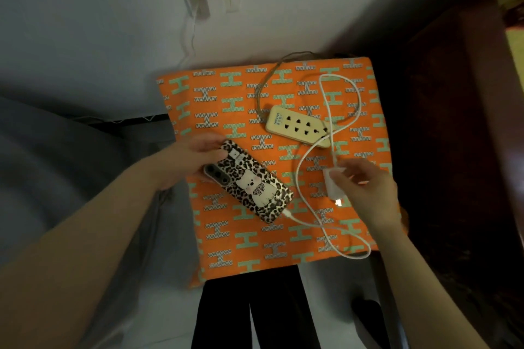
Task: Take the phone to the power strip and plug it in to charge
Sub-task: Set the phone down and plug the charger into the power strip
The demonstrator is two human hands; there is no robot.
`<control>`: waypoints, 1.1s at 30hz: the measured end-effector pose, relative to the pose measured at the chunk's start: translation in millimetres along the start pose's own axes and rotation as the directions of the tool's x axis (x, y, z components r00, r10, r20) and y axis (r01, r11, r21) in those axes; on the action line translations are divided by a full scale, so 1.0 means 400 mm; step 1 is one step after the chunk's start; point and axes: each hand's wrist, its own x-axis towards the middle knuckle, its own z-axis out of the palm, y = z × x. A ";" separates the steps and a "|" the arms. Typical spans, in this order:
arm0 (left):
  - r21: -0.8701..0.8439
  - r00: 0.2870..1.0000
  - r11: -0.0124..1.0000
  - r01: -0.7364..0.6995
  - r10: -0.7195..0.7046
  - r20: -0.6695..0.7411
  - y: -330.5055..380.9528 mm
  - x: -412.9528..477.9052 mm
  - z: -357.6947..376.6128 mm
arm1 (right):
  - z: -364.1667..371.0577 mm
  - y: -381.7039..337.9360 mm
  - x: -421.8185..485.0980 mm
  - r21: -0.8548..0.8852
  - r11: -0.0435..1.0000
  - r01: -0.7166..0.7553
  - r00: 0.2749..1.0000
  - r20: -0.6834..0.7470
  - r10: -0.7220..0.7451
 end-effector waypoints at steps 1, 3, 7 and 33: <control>0.079 1.000 0.997 0.001 -0.002 0.020 0.011 0.018 0.002 | 0.002 0.017 0.009 -0.053 0.998 -0.020 0.998 -0.055 0.017; 0.198 0.999 0.980 0.008 -0.018 0.049 0.030 0.054 0.012 | 0.012 0.050 0.026 -0.145 0.986 -0.079 0.996 -0.063 0.070; 0.541 0.993 0.833 -0.116 0.106 0.050 0.054 0.105 0.031 | 0.034 0.077 0.045 -0.272 0.959 -0.077 0.996 0.026 0.087; 0.874 0.827 0.405 -0.269 0.562 -0.006 0.156 0.229 0.136 | 0.000 -0.110 0.204 -0.026 0.899 0.437 0.898 0.079 -0.434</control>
